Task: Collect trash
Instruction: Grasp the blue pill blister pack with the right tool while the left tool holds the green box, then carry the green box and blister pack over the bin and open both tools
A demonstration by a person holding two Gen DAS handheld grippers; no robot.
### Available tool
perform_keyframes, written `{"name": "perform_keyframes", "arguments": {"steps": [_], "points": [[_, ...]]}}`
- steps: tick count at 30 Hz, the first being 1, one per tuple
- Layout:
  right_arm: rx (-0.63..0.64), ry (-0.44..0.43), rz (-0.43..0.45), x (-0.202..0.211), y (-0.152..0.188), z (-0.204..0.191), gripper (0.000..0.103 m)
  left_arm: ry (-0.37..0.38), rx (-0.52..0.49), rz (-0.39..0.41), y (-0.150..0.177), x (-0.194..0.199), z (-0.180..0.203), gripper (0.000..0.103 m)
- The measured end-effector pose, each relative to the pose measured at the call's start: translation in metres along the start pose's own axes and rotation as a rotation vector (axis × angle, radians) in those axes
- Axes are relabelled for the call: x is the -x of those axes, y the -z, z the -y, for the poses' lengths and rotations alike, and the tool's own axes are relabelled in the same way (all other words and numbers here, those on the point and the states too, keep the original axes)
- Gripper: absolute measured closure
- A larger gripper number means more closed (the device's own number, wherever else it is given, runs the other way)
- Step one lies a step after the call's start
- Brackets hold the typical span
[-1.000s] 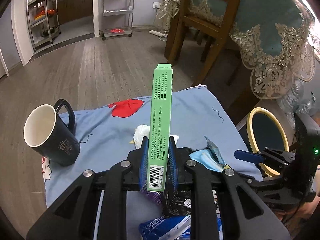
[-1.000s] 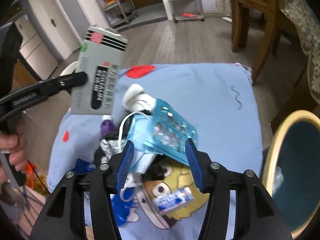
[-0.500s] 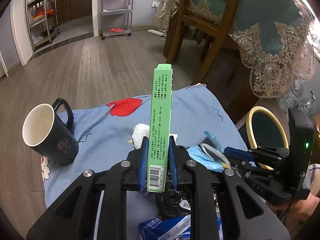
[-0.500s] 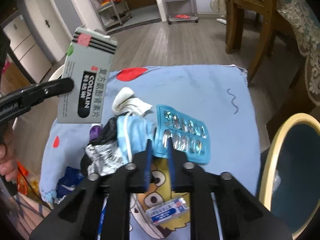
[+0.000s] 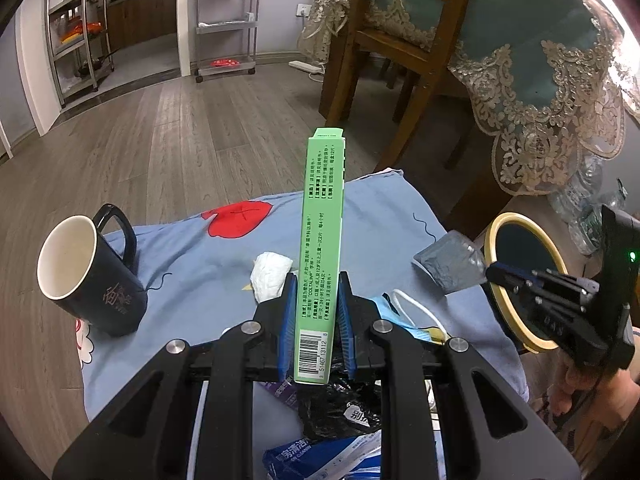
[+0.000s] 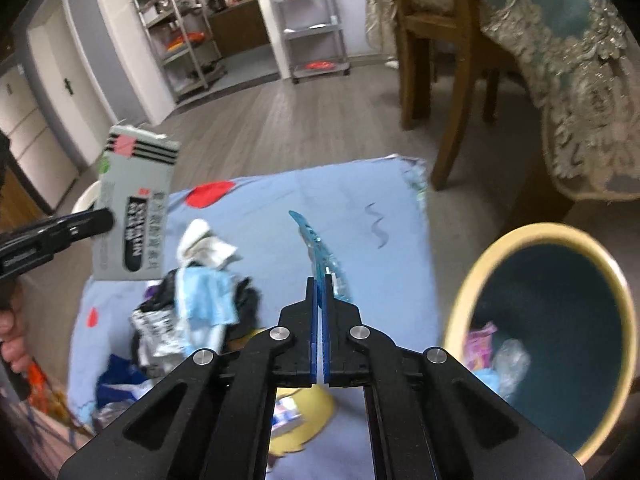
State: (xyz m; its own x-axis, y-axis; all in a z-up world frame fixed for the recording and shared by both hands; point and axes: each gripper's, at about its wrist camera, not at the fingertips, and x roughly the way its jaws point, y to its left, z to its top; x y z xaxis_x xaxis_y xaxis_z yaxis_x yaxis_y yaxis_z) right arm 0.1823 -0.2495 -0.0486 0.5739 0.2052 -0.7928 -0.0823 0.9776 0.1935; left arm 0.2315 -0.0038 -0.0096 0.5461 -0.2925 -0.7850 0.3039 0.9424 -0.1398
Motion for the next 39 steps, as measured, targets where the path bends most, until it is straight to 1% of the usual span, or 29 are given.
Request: {"name": "perform_keyframes", "arguments": {"steps": [3, 7, 11, 17, 22, 26, 30, 34, 39], "points": [[-0.022, 0.004, -0.014, -0.009, -0.006, 0.009, 0.098, 0.002, -0.001, 0.0, 0.0, 0.0, 0.002, 0.084], [-0.014, -0.009, -0.027, -0.019, -0.012, 0.011, 0.094, -0.002, 0.004, -0.001, 0.001, 0.0, 0.001, 0.084], [-0.023, -0.012, -0.044, -0.03, -0.013, 0.013, 0.093, -0.002, 0.008, -0.001, 0.001, 0.0, -0.001, 0.084], [-0.026, -0.036, -0.013, -0.029, -0.014, 0.016, 0.094, 0.009, 0.003, 0.011, -0.002, 0.001, 0.003, 0.084], [-0.028, -0.052, 0.027, -0.01, -0.016, 0.015, 0.094, 0.048, 0.016, 0.031, -0.006, 0.006, 0.009, 0.084], [-0.046, -0.068, 0.055, 0.011, -0.015, 0.021, 0.094, 0.081, 0.009, 0.051, -0.011, 0.013, 0.023, 0.084], [-0.077, -0.085, 0.084, 0.036, -0.009, 0.031, 0.094, 0.113, -0.012, 0.061, -0.015, 0.018, 0.044, 0.084], [-0.135, -0.093, 0.111, 0.063, 0.0, 0.052, 0.094, 0.138, -0.04, 0.059, -0.017, 0.018, 0.066, 0.084], [-0.187, -0.082, 0.158, 0.097, 0.014, 0.076, 0.094, 0.184, -0.08, 0.049, -0.017, 0.015, 0.103, 0.084]]}}
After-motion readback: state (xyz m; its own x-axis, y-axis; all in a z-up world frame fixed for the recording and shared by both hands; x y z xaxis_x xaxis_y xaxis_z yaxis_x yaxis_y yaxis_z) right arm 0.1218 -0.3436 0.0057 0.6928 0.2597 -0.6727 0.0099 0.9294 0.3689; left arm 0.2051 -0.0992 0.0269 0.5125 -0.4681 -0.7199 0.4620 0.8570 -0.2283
